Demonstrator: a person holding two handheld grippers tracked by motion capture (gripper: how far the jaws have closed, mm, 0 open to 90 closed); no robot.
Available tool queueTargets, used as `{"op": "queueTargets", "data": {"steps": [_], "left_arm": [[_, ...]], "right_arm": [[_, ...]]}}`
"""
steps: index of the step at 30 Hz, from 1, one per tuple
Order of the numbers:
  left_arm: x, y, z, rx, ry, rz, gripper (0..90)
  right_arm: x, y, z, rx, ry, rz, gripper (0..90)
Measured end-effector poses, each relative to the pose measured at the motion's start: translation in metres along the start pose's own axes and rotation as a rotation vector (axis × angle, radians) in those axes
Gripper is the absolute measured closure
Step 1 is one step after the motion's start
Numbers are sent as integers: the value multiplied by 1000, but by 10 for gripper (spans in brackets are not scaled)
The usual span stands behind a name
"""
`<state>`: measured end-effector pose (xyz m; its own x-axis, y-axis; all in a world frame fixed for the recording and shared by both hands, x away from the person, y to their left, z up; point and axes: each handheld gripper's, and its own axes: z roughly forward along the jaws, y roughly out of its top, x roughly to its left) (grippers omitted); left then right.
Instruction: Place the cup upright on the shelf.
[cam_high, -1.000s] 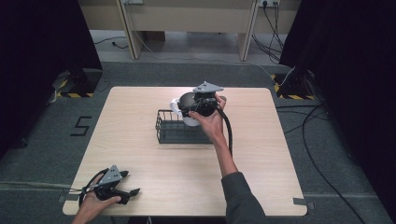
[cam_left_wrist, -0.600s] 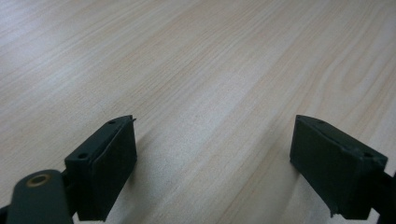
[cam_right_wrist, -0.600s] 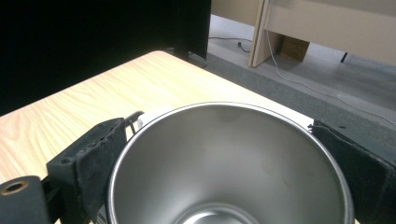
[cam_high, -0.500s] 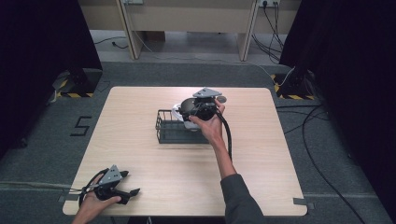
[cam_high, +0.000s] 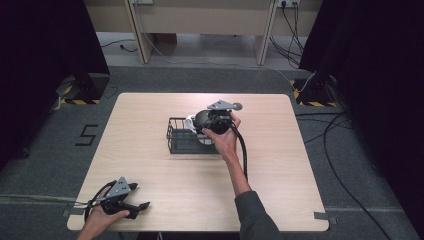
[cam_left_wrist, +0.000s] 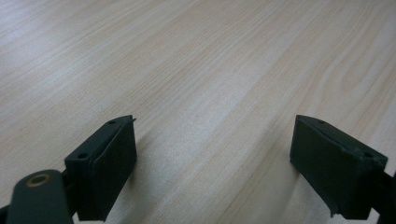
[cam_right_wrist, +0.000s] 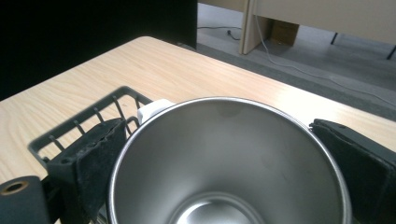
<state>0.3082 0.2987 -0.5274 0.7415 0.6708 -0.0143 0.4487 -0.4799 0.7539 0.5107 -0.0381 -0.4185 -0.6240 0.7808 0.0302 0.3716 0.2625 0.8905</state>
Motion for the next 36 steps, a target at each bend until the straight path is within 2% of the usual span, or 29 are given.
{"op": "queueTargets", "data": {"steps": [2,12,19,28,29,30,31,32,33,34,36], "left_arm": [[0,0,0,-1,1,-1,141],[0,0,0,-2,0,-1,140],[0,0,0,-2,0,-2,140],[0,0,0,-2,0,-2,140],[0,0,0,-3,0,-3,140],[0,0,0,-2,0,-2,141],[0,0,0,-3,0,-2,141],[0,0,0,-3,0,-2,140],[0,0,0,-3,0,-2,140],[0,0,0,-3,0,-2,140],[0,0,0,-3,0,-2,140]], "right_arm": [[1,-3,-1,-19,-7,12,64],[6,-8,-4,-34,-46,23,63],[4,-8,-5,-36,-28,21,56],[5,1,-8,-42,-45,-76,52],[5,3,-9,-58,-35,-74,93],[5,7,-12,-84,-24,-52,192],[5,8,-13,-97,-24,-40,201],[5,11,-16,-108,-18,-22,122],[5,11,-17,-109,-12,-8,83],[5,12,-19,-112,-8,10,96],[4,11,-23,-112,-6,7,183]]}}
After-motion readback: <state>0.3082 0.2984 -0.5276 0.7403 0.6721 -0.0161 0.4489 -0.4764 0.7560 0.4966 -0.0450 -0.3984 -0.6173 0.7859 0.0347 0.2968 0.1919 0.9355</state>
